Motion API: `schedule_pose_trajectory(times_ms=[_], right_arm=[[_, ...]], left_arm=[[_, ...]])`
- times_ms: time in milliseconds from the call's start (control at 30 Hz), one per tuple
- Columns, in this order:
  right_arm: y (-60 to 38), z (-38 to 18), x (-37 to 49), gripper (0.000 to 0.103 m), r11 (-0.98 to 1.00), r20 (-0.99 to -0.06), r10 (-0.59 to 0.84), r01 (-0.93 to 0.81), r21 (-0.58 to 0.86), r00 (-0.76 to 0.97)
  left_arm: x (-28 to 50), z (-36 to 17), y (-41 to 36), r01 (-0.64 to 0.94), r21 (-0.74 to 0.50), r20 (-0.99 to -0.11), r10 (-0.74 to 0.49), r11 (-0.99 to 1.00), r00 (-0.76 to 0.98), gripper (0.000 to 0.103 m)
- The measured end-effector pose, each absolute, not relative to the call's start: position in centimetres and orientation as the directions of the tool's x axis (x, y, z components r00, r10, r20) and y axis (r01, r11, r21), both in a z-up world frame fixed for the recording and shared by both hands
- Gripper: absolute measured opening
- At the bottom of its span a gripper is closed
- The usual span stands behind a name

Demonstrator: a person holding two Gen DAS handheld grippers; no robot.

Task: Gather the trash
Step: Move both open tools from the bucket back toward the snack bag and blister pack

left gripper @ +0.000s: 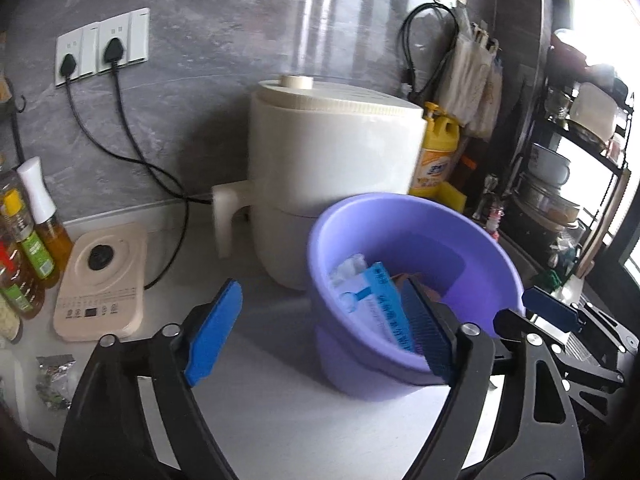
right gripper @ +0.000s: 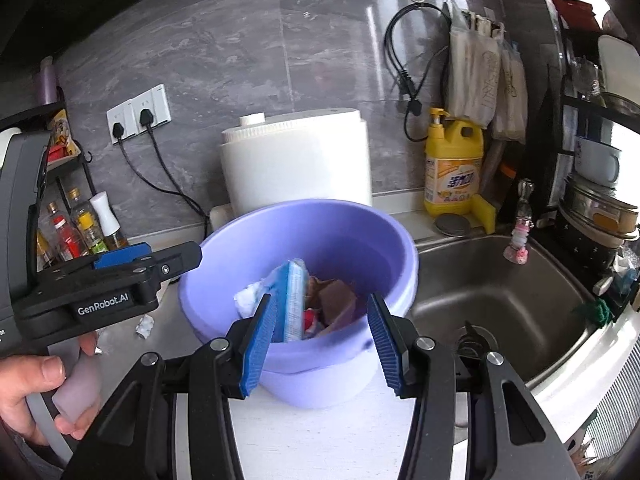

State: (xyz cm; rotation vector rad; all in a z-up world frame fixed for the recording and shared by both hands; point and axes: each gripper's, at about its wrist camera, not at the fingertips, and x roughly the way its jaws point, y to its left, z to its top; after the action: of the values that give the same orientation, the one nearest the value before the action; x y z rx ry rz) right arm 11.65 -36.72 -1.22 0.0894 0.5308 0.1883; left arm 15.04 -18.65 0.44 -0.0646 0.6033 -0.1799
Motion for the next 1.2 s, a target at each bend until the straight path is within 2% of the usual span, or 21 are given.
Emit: schedule_pose_trajectory(times_ms=[233, 767, 1200], right_arm=[[-33.7, -1.0, 12.5, 0.049, 0.961, -0.483, 0.277, -0.235, 0.148, 0.831], [-22.6, -1.0, 14.0, 0.049, 0.855, -0.488, 0.498, -0.501, 0.136, 0.717], [-16.7, -1.4, 14.2, 0.058, 0.76, -0.509, 0.6, -0.639, 0.121, 0.617]], left_arm=[[14.0, 0.3, -14.8, 0.047, -0.083, -0.567, -0.085, 0.996, 0.819, 0.088], [9.4, -0.2, -3.4, -0.268, -0.086, -0.581, 0.17, 0.96, 0.796, 0.088], [5.9, -0.5, 0.7, -0.42, -0.091, -0.584, 0.293, 0.903, 0.757, 0.089]])
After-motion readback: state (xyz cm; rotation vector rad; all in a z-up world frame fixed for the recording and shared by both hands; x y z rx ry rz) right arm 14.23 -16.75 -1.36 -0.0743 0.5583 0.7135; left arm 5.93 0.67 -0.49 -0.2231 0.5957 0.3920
